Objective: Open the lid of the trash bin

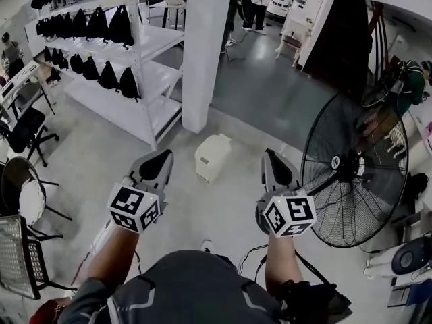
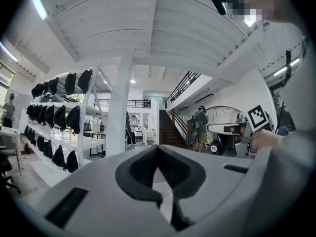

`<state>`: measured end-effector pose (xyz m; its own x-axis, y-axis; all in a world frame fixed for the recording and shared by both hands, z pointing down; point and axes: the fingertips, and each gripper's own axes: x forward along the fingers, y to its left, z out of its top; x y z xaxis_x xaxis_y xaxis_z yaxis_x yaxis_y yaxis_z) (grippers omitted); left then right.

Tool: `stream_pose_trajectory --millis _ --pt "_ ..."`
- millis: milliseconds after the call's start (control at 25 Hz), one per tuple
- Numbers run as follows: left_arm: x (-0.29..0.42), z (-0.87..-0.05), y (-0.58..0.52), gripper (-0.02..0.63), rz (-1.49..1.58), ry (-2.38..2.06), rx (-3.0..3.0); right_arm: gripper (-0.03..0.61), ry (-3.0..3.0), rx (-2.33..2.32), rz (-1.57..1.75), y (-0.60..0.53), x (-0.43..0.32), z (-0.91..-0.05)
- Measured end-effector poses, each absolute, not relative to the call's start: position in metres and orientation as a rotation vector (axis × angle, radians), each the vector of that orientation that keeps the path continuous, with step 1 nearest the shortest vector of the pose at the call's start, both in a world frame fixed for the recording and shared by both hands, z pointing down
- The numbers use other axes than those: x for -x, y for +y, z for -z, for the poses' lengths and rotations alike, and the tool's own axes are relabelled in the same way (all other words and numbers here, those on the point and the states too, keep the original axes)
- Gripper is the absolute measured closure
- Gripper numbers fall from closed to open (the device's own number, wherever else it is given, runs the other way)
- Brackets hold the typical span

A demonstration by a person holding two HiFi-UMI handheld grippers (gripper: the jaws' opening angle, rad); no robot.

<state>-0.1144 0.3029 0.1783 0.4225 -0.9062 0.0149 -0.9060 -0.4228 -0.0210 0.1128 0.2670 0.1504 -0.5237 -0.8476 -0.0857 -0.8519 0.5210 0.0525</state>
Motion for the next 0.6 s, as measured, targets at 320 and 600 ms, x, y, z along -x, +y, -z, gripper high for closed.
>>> stream_pose_trajectory --millis 320,600 --pt "0.063 -0.178 0.233 0.605 0.072 1.691 2.617 0.552 2.694 1.48 -0.136 0.199 -0.161 -0.155" --pt "0.044 -0.172 0.191 0.606 0.051 1.729 2.582 0.552 2.687 1.462 -0.121 0.159 -0.188 -0.158"
